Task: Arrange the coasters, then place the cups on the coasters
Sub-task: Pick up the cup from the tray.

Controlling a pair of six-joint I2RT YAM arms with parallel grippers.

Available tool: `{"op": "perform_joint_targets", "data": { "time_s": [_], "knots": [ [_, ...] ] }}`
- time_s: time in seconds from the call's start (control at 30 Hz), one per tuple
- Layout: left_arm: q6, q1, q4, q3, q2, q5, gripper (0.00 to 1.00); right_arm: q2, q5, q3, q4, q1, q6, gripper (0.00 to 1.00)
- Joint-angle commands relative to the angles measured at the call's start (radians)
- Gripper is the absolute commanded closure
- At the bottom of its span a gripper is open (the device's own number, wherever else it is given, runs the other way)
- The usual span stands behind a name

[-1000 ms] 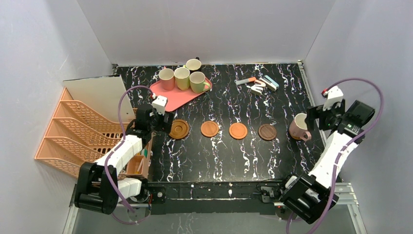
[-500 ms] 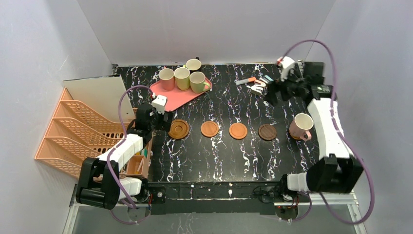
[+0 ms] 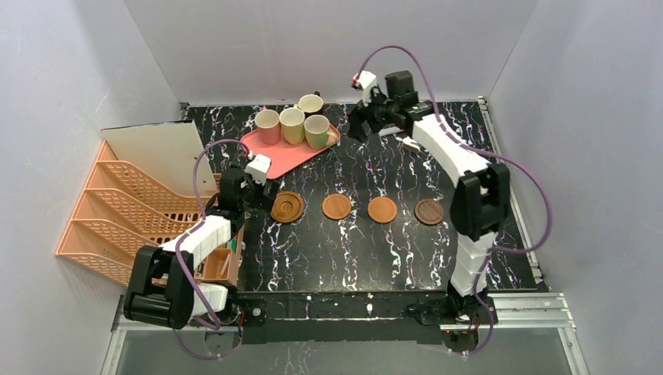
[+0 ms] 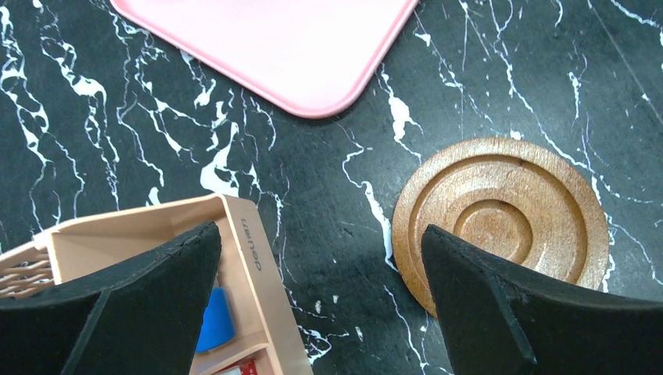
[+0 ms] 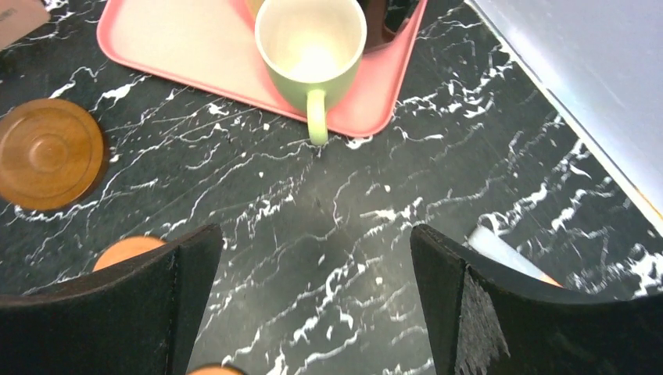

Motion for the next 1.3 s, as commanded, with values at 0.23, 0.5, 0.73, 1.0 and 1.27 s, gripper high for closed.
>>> {"op": "perform_joint_targets", "data": {
  "time_s": [0.23,0.5,0.73,1.0,1.27],
  "knots": [
    [0.013,0.013,0.061,-0.065,-0.008,0.062,0.02,0.376,-0.030,0.406,-0.090,0.075,0.045,0.05],
    [0.014,0.015,0.079,-0.092,-0.027,0.080,0.02,0.513,-0.042,0.562,-0.130,0.104,0.032,0.10],
    [0.014,0.016,0.081,-0.100,-0.046,0.088,0.02,0.602,-0.022,0.651,-0.155,0.123,0.037,0.19],
    [0.010,0.016,0.079,-0.101,-0.054,0.093,0.02,0.657,-0.022,0.693,-0.174,0.125,0.040,0.33],
    [0.010,0.016,0.085,-0.103,-0.049,0.089,0.02,0.655,-0.007,0.679,-0.164,0.125,0.040,0.75]
  ]
}}
